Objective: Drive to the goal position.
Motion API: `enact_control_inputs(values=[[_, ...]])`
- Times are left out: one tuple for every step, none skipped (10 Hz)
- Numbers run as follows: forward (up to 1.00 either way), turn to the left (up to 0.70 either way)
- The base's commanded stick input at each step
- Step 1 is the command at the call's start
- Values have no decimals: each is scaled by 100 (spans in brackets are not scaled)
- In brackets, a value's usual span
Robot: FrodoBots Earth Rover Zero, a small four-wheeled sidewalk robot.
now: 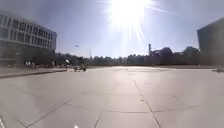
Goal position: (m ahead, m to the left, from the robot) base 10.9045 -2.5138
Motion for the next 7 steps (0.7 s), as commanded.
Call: enact_control_inputs(values=[[70,0],[70,0],[70,0],[70,0],[70,0],[70,0],[70,0]])
